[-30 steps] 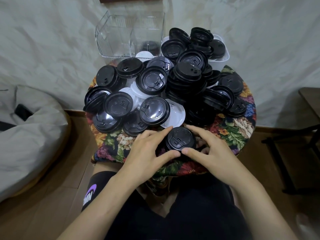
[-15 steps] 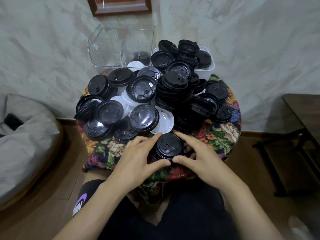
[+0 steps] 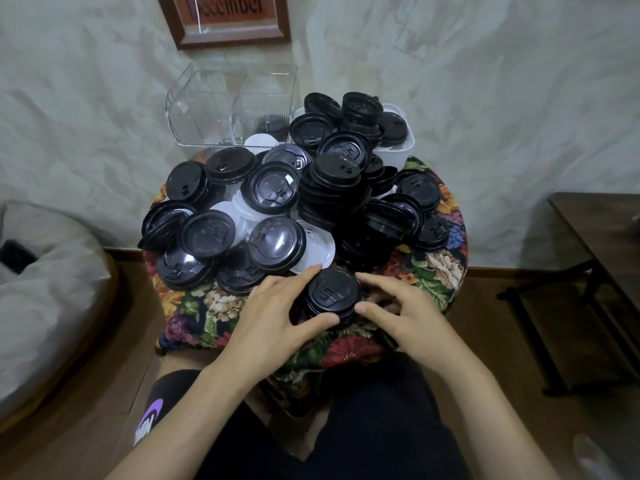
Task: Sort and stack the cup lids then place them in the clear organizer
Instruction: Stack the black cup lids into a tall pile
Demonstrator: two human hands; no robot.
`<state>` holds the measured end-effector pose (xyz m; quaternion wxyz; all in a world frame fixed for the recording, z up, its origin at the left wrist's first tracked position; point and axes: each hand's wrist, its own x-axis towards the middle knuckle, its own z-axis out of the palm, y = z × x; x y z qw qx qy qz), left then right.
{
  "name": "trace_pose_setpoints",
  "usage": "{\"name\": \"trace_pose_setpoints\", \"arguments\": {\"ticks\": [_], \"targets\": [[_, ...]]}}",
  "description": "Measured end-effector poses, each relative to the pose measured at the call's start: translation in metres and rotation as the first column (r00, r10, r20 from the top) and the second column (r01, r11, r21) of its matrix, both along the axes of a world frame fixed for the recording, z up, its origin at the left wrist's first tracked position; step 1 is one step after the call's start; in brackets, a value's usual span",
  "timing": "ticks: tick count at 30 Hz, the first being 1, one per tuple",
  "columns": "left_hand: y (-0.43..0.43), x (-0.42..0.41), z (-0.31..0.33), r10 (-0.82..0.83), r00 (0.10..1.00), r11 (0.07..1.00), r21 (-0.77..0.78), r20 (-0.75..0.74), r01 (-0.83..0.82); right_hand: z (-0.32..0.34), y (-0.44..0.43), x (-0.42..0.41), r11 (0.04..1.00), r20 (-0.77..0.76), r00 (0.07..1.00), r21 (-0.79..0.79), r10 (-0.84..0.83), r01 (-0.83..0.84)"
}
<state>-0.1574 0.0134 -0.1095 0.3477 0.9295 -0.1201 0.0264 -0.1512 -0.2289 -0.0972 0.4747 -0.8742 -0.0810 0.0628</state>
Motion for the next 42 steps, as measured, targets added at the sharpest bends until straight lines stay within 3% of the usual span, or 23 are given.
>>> {"name": "trace_pose_setpoints", "arguments": {"ticks": [6, 9, 16, 22, 30, 35, 42], "targets": [[0.002, 0.001, -0.003, 0.02, 1.0, 1.0, -0.02, -0.014, -0.021, 0.001, -0.046, 0.02, 0.927, 0.17, 0.919, -0.059, -0.356, 0.37], [0.002, 0.001, -0.004, 0.029, 0.999, 0.999, -0.029, -0.012, -0.03, 0.001, -0.058, 0.039, 0.872, 0.246, 0.872, -0.152, -0.423, 0.466], [0.002, 0.0, -0.005, 0.037, 0.999, 0.999, -0.026, -0.019, -0.037, -0.007, -0.061, 0.078, 0.78, 0.238, 0.881, -0.408, -0.41, 0.473], [0.003, 0.001, -0.005, 0.038, 0.999, 0.999, -0.026, -0.014, -0.038, -0.002, -0.065, 0.071, 0.775, 0.328, 0.847, -0.357, -0.419, 0.522], [0.002, 0.0, -0.004, 0.028, 1.0, 0.999, -0.022, -0.005, -0.028, 0.008, -0.074, 0.034, 0.774, 0.24, 0.884, -0.427, -0.4, 0.467], [0.003, -0.001, -0.003, 0.029, 1.0, 0.998, -0.059, -0.012, -0.029, 0.007, -0.07, 0.024, 0.827, 0.139, 0.914, -0.392, -0.381, 0.404], [0.004, -0.003, -0.002, 0.022, 1.0, 0.997, -0.067, -0.002, -0.022, 0.005, -0.059, 0.024, 0.849, 0.18, 0.92, -0.354, -0.349, 0.391]]}}
